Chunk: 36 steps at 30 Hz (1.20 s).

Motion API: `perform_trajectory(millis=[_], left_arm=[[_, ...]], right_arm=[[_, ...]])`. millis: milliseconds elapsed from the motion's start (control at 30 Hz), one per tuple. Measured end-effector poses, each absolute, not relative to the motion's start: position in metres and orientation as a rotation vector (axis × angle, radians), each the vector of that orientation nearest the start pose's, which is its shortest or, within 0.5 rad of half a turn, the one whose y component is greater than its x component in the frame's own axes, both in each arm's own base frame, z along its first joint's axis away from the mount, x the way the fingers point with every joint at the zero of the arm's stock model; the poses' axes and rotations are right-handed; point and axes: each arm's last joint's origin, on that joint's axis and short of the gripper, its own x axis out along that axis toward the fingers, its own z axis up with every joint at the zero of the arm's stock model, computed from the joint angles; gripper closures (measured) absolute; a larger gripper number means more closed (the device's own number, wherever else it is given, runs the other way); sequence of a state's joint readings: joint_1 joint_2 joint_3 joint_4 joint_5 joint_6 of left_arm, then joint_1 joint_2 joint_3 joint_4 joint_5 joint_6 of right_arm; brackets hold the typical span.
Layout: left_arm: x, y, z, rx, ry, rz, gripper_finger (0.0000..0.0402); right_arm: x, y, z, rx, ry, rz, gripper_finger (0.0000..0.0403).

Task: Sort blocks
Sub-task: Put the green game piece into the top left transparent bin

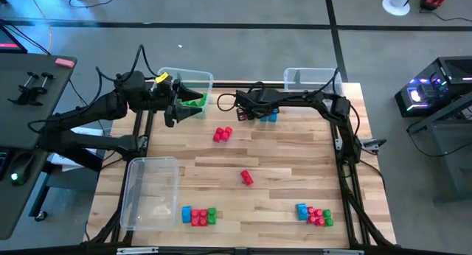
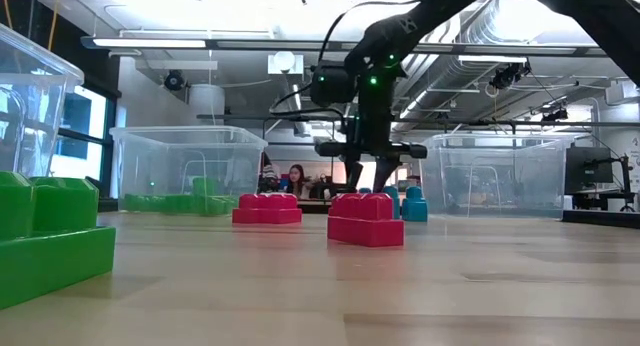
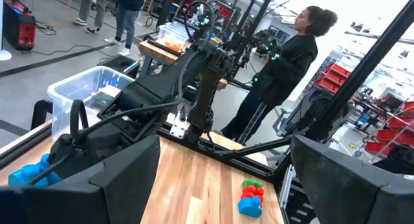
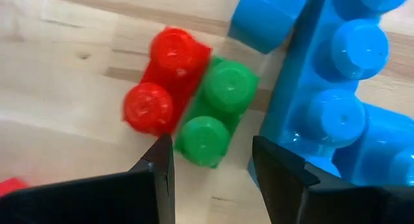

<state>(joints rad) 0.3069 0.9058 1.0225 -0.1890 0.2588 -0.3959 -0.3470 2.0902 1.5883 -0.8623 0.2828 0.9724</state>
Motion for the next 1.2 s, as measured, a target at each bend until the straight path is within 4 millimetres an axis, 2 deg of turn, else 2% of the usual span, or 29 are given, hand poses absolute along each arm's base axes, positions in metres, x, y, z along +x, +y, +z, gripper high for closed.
perform_trajectory(millis=[400,567,833,933,1100,1200], left_arm=[[0.182,0.05,0.392,-0.41,0.06,0.06,0.0067],[0.182,0.05,0.392,-0.4,0.061,0.06,0.0067],[0.182,0.05,0.392,-0.394,0.062,0.06,0.0067],[0.182,0.05,0.392,-0.394,0.062,0.06,0.0067],[0.182,0.05,0.392,-0.394,0.062,0.06,0.0067],[0.182,0.05,0.392,-0.401,0.06,0.06,0.0067]], right_arm=[[0.382,-0.165,0.167,0.878,1.008,-1.19,0.0272],[0.385,-0.168,0.147,0.927,1.069,-1.164,0.0272],[0.387,-0.169,0.142,0.918,1.074,-1.169,0.0276],[0.386,-0.17,0.141,0.899,1.081,-1.163,0.0302],[0.384,-0.17,0.142,0.844,1.115,-1.154,0.0386],[0.383,-0.169,0.145,0.817,1.134,-1.136,0.0389]])
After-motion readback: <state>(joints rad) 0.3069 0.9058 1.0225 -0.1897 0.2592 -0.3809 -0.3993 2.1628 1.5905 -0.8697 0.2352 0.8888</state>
